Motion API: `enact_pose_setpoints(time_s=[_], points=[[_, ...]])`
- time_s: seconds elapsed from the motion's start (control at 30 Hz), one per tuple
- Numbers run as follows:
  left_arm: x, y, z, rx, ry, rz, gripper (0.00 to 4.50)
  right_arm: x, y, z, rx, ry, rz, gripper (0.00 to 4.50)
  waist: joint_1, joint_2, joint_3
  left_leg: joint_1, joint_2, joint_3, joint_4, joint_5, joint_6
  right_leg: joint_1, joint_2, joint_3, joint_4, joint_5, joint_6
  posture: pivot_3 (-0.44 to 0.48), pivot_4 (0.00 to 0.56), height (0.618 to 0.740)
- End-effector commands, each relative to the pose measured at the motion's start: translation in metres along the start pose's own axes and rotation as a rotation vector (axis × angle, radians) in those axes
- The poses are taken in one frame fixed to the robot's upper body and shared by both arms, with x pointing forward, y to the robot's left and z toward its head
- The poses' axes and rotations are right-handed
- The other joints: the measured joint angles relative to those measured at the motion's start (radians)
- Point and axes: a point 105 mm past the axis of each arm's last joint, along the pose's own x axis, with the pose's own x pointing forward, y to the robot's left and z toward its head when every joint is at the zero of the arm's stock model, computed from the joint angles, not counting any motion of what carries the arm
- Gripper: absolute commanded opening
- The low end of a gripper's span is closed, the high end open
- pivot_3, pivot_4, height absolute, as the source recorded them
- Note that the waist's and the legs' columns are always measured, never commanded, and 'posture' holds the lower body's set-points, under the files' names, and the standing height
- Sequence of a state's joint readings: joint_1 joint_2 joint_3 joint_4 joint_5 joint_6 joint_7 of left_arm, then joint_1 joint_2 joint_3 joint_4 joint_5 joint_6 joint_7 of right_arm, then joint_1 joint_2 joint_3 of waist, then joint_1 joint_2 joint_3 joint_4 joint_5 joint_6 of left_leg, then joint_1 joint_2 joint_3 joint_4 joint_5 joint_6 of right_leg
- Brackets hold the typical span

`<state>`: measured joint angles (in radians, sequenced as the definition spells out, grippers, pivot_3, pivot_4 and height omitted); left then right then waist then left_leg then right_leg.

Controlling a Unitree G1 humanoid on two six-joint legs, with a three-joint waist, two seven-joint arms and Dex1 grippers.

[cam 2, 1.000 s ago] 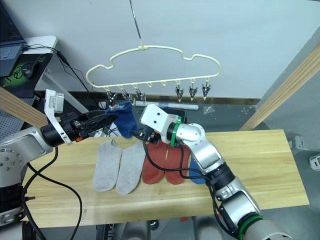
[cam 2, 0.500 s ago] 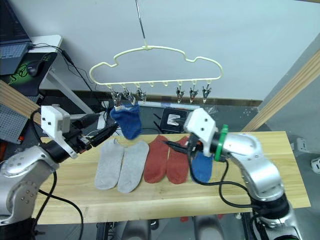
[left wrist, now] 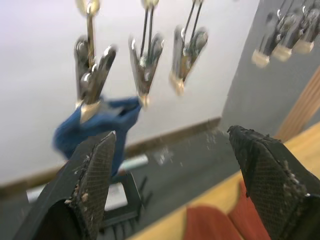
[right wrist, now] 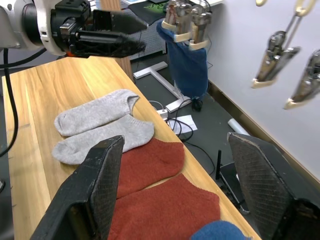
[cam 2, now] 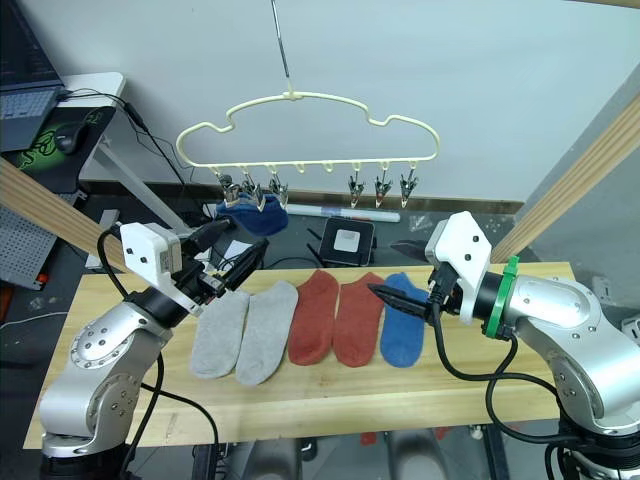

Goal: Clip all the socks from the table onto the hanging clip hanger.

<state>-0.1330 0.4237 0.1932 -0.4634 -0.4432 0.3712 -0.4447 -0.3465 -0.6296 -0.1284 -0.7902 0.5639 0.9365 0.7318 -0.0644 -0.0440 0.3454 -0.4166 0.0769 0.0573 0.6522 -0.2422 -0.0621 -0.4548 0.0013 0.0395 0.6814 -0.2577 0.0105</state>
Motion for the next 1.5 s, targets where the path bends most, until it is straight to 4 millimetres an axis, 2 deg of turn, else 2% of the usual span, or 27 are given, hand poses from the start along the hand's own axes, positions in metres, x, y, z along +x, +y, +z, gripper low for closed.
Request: enact_pose_setpoints(time_s=[0.03, 0.13, 0.27, 0.73, 0.93, 1.07, 1.13, 1.5], points=[[0.008, -0.002, 0.003, 0.007, -0.050, 0.017, 3.85, -0.003, 0.006, 0.012, -0.048, -0.043, 0.003, 3.45, -0.002, 0.000, 0.000, 0.000, 0.000, 0.000, 0.001, 0.000, 0.000, 0.000, 0.000, 0.000, 0.000, 0.000, 0.000, -0.167, 0.310, 0.740], [0.011, -0.001, 0.001, 0.000, -0.064, 0.030, 3.85, -0.003, 0.007, 0.013, -0.046, -0.044, 0.005, 3.45, -0.009, 0.000, 0.000, -0.002, 0.001, -0.001, 0.008, -0.001, 0.002, 0.001, 0.001, 0.000, 0.001, 0.001, 0.001, -0.173, 0.314, 0.740], [0.011, -0.002, 0.000, 0.011, -0.079, 0.042, 2.76, -0.003, 0.007, 0.013, -0.045, -0.039, 0.009, 3.50, -0.018, 0.000, 0.000, -0.003, 0.001, 0.000, 0.010, -0.001, 0.002, 0.001, 0.001, 0.001, 0.000, 0.002, 0.004, -0.176, 0.313, 0.740], [0.026, 0.006, -0.005, 0.052, -0.137, 0.160, 2.76, -0.002, 0.006, 0.017, -0.040, -0.041, 0.042, 3.50, -0.019, 0.000, 0.000, -0.002, 0.000, 0.000, 0.011, 0.000, 0.004, 0.003, 0.001, 0.001, 0.000, 0.005, 0.004, -0.177, 0.307, 0.740], [0.035, 0.005, -0.001, 0.073, -0.165, 0.173, 2.76, -0.004, 0.001, 0.015, -0.035, -0.036, 0.017, 3.50, -0.019, -0.001, 0.000, -0.002, 0.001, 0.000, 0.011, 0.000, 0.004, 0.003, 0.001, 0.001, 0.000, 0.005, 0.004, -0.177, 0.304, 0.740], [0.040, 0.006, 0.000, 0.072, -0.179, 0.185, 2.76, -0.004, -0.008, 0.037, -0.046, -0.171, -0.038, 3.50, -0.020, -0.001, 0.000, -0.002, 0.001, 0.000, 0.012, 0.000, 0.004, 0.003, 0.001, 0.001, 0.000, 0.006, 0.004, -0.184, 0.302, 0.740], [0.042, 0.005, 0.000, 0.069, -0.184, 0.183, 2.76, -0.004, -0.008, 0.041, -0.058, -0.190, -0.035, 3.50, -0.022, -0.001, -0.001, -0.002, 0.000, 0.000, 0.012, 0.000, 0.004, 0.003, 0.001, 0.001, 0.000, 0.006, 0.004, -0.184, 0.302, 0.740], [0.049, 0.006, 0.005, 0.059, -0.217, 0.192, 2.76, -0.005, -0.003, 0.034, -0.061, -0.164, -0.011, 3.50, -0.021, -0.001, -0.001, -0.002, 0.001, 0.000, 0.012, 0.000, 0.004, 0.004, 0.001, 0.001, 0.000, 0.006, 0.004, -0.187, 0.300, 0.740]])
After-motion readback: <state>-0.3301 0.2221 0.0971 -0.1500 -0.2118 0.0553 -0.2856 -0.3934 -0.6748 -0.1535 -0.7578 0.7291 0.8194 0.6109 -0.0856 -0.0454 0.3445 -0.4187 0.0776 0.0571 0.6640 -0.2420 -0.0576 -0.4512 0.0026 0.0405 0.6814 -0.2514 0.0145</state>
